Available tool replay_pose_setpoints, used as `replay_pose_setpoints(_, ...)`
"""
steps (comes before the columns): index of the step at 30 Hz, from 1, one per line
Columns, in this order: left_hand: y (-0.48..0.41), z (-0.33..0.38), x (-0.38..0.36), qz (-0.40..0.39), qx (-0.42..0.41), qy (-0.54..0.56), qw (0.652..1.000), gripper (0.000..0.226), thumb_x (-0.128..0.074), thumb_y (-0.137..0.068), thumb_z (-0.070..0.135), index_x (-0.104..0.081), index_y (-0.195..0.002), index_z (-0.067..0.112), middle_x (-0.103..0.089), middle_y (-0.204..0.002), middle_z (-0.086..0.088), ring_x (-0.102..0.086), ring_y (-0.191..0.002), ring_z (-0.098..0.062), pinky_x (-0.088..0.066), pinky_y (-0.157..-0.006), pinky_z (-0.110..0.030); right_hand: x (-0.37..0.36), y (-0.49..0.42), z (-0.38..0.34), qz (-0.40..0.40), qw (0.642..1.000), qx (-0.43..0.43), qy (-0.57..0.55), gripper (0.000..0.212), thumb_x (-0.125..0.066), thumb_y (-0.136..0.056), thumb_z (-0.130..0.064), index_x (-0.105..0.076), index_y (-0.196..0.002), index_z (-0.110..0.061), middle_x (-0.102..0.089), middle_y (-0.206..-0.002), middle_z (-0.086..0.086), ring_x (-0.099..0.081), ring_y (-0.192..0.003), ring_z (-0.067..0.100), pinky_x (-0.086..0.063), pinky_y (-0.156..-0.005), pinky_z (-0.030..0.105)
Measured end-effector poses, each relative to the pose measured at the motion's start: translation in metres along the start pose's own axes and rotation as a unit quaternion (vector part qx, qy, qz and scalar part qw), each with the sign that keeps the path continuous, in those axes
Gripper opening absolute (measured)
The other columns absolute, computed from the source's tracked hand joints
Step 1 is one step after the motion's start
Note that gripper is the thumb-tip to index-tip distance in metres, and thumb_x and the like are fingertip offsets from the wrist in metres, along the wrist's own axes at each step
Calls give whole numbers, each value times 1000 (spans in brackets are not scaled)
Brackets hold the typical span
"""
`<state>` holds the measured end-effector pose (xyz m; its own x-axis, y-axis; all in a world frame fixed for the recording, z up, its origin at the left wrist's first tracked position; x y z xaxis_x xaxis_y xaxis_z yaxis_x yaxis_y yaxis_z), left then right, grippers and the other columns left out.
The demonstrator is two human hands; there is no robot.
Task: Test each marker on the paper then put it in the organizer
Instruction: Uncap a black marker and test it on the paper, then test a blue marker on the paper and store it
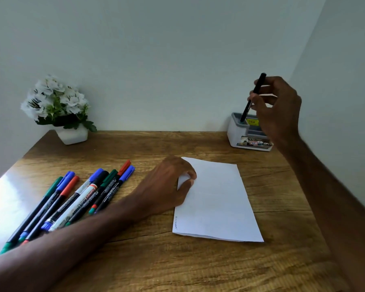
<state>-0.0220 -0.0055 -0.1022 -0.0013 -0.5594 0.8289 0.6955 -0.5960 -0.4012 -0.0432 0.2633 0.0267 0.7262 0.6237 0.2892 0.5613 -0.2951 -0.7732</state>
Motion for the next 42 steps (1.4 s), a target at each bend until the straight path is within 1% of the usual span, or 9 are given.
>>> replay_pose_setpoints(5, -1, -1, -1, -10, 4, -3, 1000, 21, -61, -99, 33, -70, -117, 30, -64, -128, 17, -47, -123, 1, -23, -90, 1, -12, -18, 27, 4, 999, 17, 33, 26, -73, -91, -9, -69, -116, -7, -76, -102, 3, -73, -90, 10, -55, -80, 11)
replay_pose_setpoints(10, -2, 0, -1, -17, 8, -2, 1000, 22, -62, -98, 35, -69, -118, 31, -63, -129, 16, -47, -124, 0, -21, -88, 3, -19, -11, 54, -35, 997, -20, 71, 26, -75, -88, -6, -70, -113, -8, -76, -102, 3, -74, -94, 15, -60, -82, 25)
replay_pose_setpoints(14, -2, 1, -1, -19, 5, -6, 1000, 23, -61, -99, 35, -69, -119, 29, -63, -130, 14, -46, -125, -2, -20, -88, 3, -22, 0, 63, -75, 992, -58, 83, 35, -78, -87, -5, -68, -121, -8, -76, -108, 5, -72, -96, 13, -49, -76, 7)
replay_pose_setpoints(18, -1, 1, 0, -16, 4, -11, 1000, 23, -61, -99, 35, -69, -119, 29, -64, -129, 14, -48, -126, -3, -27, -97, -11, -19, 7, 64, -85, 991, -75, 70, 36, -77, -87, -3, -68, -120, -10, -76, -110, 6, -72, -98, 13, -52, -73, 11)
replay_pose_setpoints(21, -1, 2, 1, -19, 6, -12, 1000, 23, -61, -99, 34, -69, -119, 28, -64, -129, 14, -48, -126, -3, -29, -99, -15, -11, 16, 55, -41, 996, -63, 49, 34, -74, -87, 4, -68, -119, -8, -74, -113, 5, -70, -101, 11, -52, -76, 7)
replay_pose_setpoints(25, -1, 1, 1, -15, 12, -6, 1000, 21, -60, -99, 34, -70, -117, 30, -65, -126, 16, -49, -123, -1, -26, -90, -2, -4, 43, 15, 31, 998, 10, 47, 21, -64, -89, 3, -71, -104, -8, -74, -101, 0, -68, -93, 8, -49, -79, 6)
replay_pose_setpoints(31, -2, 8, 3, -21, -5, -6, 1000, 23, -60, -100, 29, -72, -119, 27, -68, -126, 15, -56, -121, -4, -37, -96, -15, -32, 98, -40, -181, 971, 150, 47, 23, -64, -81, 8, -76, -77, -12, -74, -77, -6, -67, -70, 5, -55, -64, 20)
replay_pose_setpoints(33, -1, 11, 6, -19, 1, -3, 1000, 24, -60, -101, 24, -72, -121, 25, -68, -128, 11, -57, -121, -7, -40, -97, -20, -40, 113, -47, -241, 955, 166, 55, 24, -64, -77, 5, -75, -71, -16, -74, -72, -8, -67, -64, 7, -49, -59, 13)
replay_pose_setpoints(42, 14, 12, 28, 119, 34, -99, 987, 15, -64, -93, 14, -72, -105, 15, -72, -109, -2, -63, -106, -22, -50, -83, -36, -58, 143, -70, -364, 914, 177, 2, 27, -61, -74, 3, -72, -69, -21, -69, -71, -14, -62, -64, 3, -40, -59, 6)
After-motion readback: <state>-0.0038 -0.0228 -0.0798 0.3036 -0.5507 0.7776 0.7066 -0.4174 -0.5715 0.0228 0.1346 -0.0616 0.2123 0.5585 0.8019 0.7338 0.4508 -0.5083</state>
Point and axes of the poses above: each hand's wrist, its own y-axis away from the middle knuckle, its own x-axis out of the back of the hand, z = x × y, the point moved 3 cm from there along -y, towards the middle knuckle
